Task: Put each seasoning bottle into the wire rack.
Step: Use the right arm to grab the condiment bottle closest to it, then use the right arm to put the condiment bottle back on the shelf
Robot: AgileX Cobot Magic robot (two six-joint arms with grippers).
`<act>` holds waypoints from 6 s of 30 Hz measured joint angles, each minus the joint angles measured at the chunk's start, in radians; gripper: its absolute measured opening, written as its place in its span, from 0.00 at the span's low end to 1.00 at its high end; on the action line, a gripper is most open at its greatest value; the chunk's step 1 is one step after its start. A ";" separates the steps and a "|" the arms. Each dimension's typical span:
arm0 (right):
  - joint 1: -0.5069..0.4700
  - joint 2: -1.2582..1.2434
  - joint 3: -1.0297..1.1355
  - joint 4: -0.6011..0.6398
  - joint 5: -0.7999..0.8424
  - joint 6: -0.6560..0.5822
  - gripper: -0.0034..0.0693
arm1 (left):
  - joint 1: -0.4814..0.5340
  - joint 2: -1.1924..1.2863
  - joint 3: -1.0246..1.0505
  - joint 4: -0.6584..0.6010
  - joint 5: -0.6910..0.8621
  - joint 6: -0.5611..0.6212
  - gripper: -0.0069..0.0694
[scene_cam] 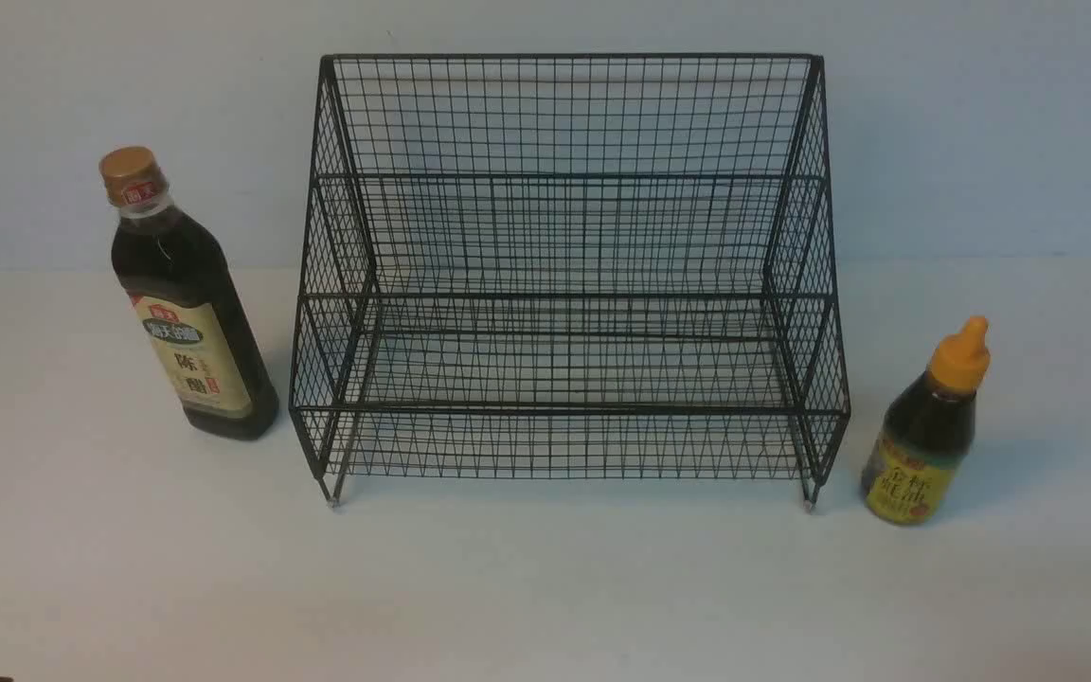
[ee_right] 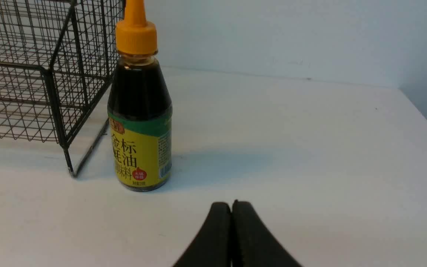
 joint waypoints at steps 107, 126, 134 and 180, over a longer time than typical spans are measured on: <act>0.052 1.641 -0.520 -0.350 -1.146 0.352 0.61 | 0.000 0.000 0.000 0.000 0.000 0.000 0.08; 0.053 1.265 -0.701 -0.483 -0.895 0.514 0.43 | 0.000 0.000 0.000 0.000 0.000 0.000 0.08; 0.068 1.216 -0.910 -0.971 -0.866 1.045 0.43 | 0.000 0.000 0.000 0.000 0.000 0.000 0.08; 0.207 1.726 -1.220 -1.414 -1.033 1.357 0.42 | 0.000 0.000 0.000 0.000 0.000 0.000 0.08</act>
